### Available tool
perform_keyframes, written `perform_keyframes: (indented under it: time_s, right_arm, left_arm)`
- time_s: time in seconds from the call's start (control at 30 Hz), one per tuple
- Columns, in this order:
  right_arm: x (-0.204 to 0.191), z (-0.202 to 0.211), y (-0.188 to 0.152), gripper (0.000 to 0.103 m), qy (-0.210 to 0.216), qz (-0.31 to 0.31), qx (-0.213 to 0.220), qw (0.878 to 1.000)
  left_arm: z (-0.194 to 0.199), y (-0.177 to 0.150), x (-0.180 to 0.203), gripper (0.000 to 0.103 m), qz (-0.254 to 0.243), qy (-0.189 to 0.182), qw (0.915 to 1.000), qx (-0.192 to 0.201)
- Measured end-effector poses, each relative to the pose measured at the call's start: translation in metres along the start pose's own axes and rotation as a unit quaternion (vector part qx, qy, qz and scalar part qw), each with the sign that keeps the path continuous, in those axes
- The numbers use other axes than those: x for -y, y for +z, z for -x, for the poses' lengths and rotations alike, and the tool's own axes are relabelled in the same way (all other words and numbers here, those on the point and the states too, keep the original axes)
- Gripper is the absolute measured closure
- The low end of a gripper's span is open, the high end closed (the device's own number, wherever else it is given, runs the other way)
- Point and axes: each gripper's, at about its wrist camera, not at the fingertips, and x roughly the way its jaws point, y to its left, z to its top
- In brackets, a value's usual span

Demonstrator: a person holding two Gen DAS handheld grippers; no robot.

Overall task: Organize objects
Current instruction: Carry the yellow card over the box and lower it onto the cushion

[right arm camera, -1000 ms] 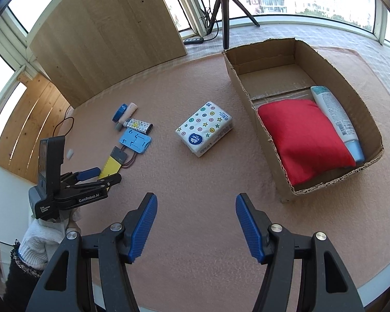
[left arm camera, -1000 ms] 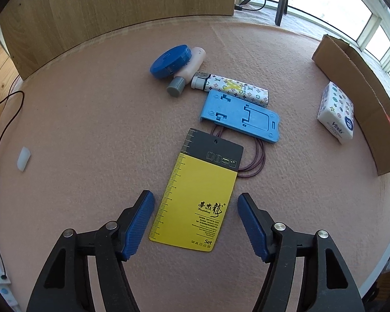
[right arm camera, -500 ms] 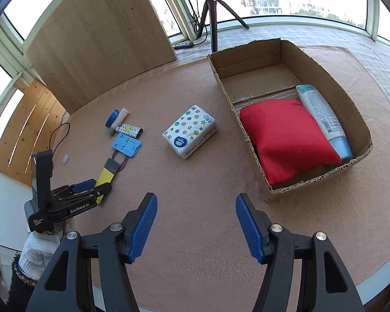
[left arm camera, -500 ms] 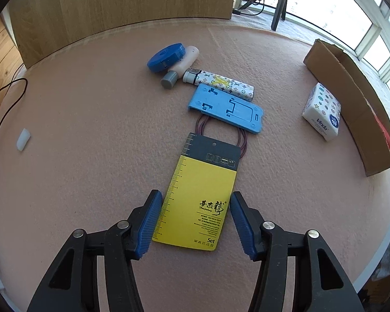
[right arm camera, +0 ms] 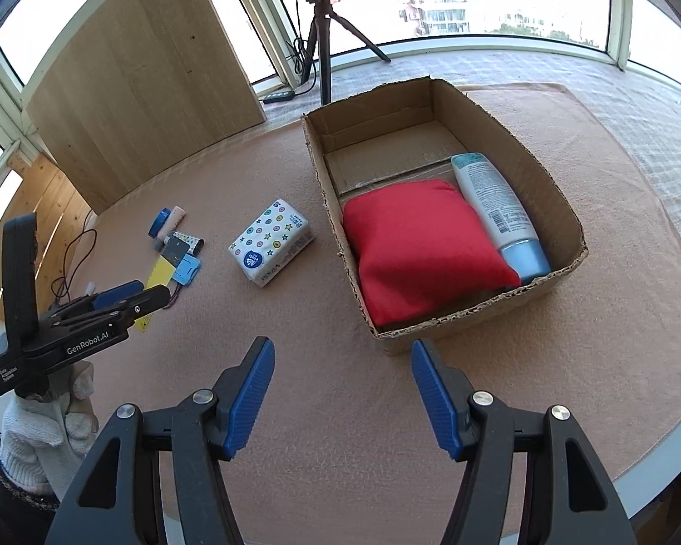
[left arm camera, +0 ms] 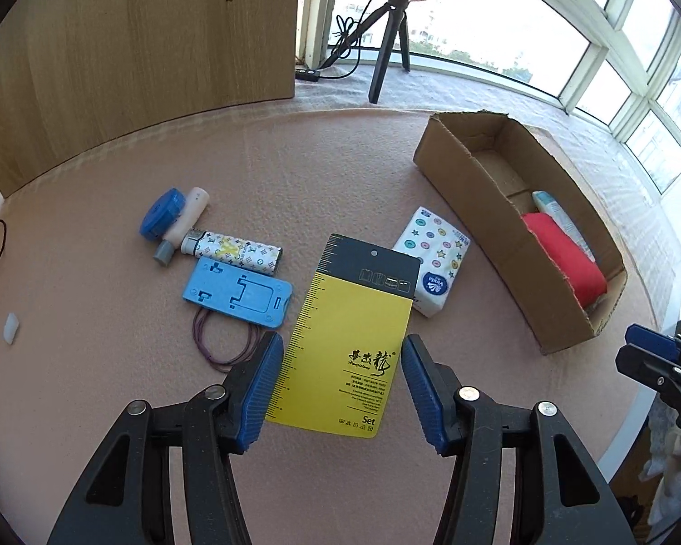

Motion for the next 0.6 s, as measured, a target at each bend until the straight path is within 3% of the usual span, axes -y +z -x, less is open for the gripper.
perform_keyframes:
  time_s: [0.3,0.6]
  right_arm:
    - [0.031,0.008,-0.002,0.044,-0.020,-0.007,0.002,1.000]
    - [0.064,0.014,-0.005,0.044,-0.026,-0.025,0.004,0.999]
  left_arm:
    - [-0.024,0.055,0.080,0.045,-0.033,-0.034,0.9987,0.021]
    - [-0.052,0.085,0.140,0.045,-0.049,-0.048,0.9974,0.023]
